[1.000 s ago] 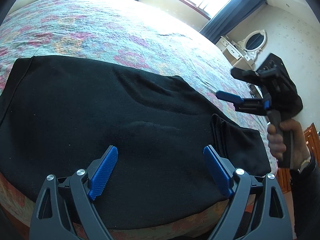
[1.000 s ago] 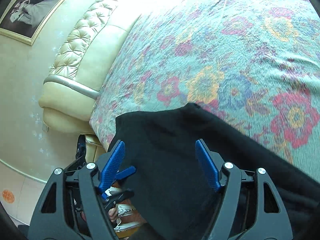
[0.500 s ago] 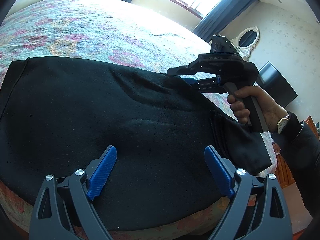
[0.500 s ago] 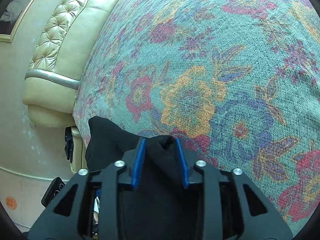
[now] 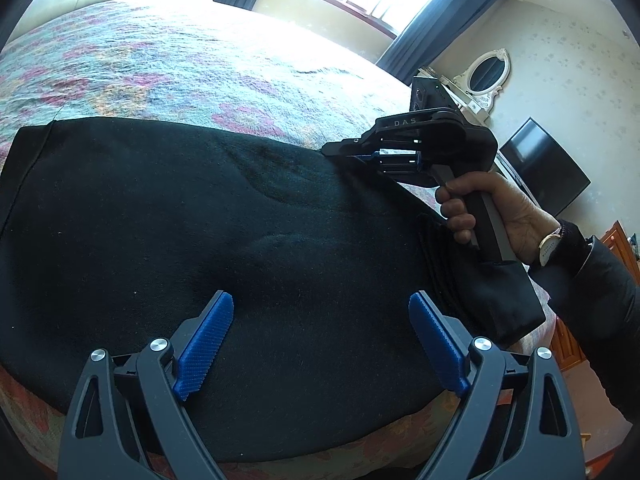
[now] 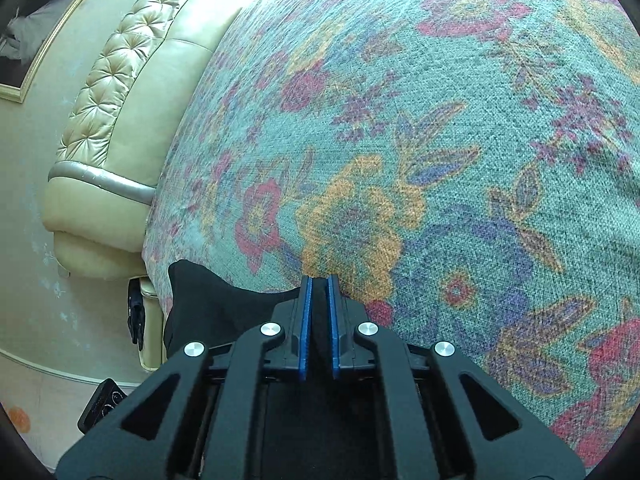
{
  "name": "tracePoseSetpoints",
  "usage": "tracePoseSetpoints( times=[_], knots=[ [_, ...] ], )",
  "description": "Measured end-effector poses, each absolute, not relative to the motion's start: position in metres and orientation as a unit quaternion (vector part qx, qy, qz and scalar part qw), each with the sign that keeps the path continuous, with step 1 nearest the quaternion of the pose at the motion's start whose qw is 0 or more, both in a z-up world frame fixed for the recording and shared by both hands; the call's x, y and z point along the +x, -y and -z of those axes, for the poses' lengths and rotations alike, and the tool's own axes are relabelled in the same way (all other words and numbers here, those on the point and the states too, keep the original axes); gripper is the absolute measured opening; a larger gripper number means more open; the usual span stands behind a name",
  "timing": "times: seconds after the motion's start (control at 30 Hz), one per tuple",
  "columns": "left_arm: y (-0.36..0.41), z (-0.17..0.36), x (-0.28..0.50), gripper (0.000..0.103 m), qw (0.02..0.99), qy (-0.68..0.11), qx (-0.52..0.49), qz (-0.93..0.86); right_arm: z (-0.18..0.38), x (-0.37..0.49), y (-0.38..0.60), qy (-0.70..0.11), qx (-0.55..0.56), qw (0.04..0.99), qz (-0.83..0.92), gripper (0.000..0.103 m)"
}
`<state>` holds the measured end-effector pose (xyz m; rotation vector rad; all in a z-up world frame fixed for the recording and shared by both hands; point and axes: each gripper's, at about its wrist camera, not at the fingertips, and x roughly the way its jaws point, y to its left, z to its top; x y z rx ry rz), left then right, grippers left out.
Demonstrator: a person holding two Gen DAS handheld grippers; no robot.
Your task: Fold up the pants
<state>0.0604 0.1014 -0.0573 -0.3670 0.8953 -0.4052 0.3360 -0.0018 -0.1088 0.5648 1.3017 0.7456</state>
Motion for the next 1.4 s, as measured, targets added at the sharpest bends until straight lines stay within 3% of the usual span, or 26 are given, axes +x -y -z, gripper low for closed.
tracePoseSetpoints(
  times=[0.17,0.27,0.33,0.4,0.53,0.8,0.93,1.4],
  knots=[
    [-0.099,0.058,0.06,0.088,0.867,-0.429,-0.165,0.193,0.102,0.336,0.025,-0.561,0.288,0.715,-0.302,0.009],
    [-0.099,0.059,0.059,0.088,0.867,-0.428,-0.165,0.196,0.084,0.318,0.037,-0.539,0.297,0.724,-0.31,0.022],
    [-0.1,0.06,0.059,0.088,0.866,-0.428,-0.169,0.197,0.067,0.297,0.043,-0.522,0.288,0.737,-0.318,0.038],
    [-0.101,0.06,0.059,0.088,0.865,-0.428,-0.171,0.198,0.051,0.269,0.051,-0.505,0.272,0.751,-0.327,0.039],
    [-0.099,0.061,0.061,0.092,0.863,-0.432,-0.16,0.207,0.041,0.203,0.075,-0.487,0.262,0.773,-0.312,0.051],
    [-0.089,0.062,0.059,0.098,0.868,-0.428,-0.124,0.221,0.073,0.112,0.106,-0.481,0.303,0.781,-0.26,0.053],
    [-0.086,0.062,0.059,0.098,0.868,-0.427,-0.119,0.222,0.07,0.112,0.096,-0.47,0.301,0.781,-0.281,0.071],
    [-0.111,0.023,0.053,0.098,0.895,-0.418,-0.063,0.141,0.061,0.069,0.113,-0.461,0.316,0.782,-0.276,0.073]
  ],
)
